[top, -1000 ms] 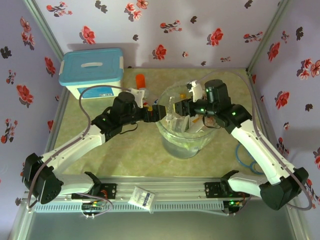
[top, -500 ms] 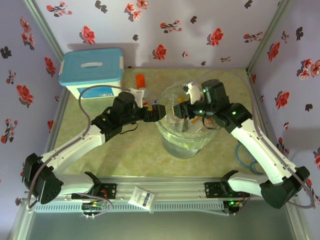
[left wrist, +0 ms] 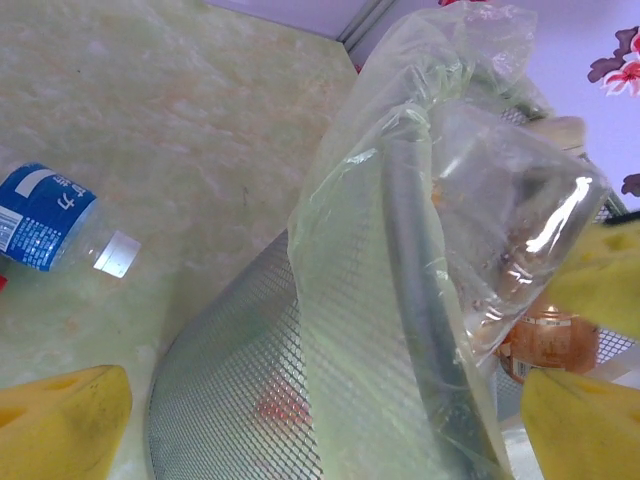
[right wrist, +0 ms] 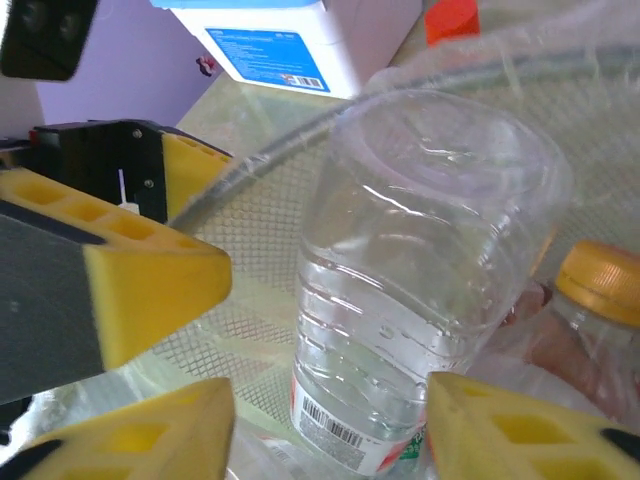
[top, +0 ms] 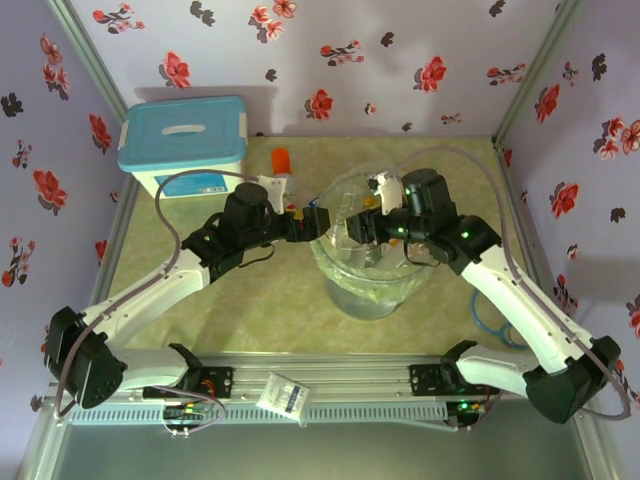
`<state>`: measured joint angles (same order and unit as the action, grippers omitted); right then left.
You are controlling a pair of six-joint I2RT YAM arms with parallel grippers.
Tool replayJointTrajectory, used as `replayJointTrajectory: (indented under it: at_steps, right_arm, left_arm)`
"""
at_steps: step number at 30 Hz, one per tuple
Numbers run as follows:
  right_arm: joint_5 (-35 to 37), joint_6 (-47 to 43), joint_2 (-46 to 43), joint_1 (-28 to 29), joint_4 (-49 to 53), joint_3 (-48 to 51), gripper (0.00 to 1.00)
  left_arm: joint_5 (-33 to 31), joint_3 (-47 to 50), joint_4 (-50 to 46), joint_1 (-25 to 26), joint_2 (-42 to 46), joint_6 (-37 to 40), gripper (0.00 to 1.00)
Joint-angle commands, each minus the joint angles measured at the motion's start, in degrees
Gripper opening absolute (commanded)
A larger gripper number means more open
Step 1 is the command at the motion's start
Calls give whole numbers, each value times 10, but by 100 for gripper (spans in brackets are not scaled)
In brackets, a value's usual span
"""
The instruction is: Put the plastic bottles in the bin
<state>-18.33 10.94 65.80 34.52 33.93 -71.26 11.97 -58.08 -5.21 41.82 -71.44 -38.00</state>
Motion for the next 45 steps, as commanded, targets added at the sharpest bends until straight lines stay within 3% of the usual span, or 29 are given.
replayJointTrajectory:
  at_steps: [1, 8, 12, 16, 25, 33, 45]
  right_arm:
    - [33, -32, 5, 0, 38, -63, 62]
    - [69, -31, -8, -23, 9, -80, 72]
    - [97, -17, -25, -44, -17, -65, 73]
    - [121, -1, -43, -65, -27, -49, 73]
    - [172, 18, -81, -83, 8, -21, 73]
    - [179, 23, -103, -89, 25, -6, 75]
    - [188, 24, -122, -90, 38, 5, 76]
  left_arm:
    - [-10, -21, -6, -11, 18, 7, 100]
    - [-19, -28, -19, -46, 59, 8, 100]
    - [-72, -17, -55, -70, 87, -13, 100]
    - [-137, 19, -93, -115, 83, -94, 100]
    - [-218, 25, -62, -142, -57, -218, 100]
    - [-222, -24, -30, -142, -203, -288, 99]
    - [-209, -104, 15, -139, -350, -299, 93]
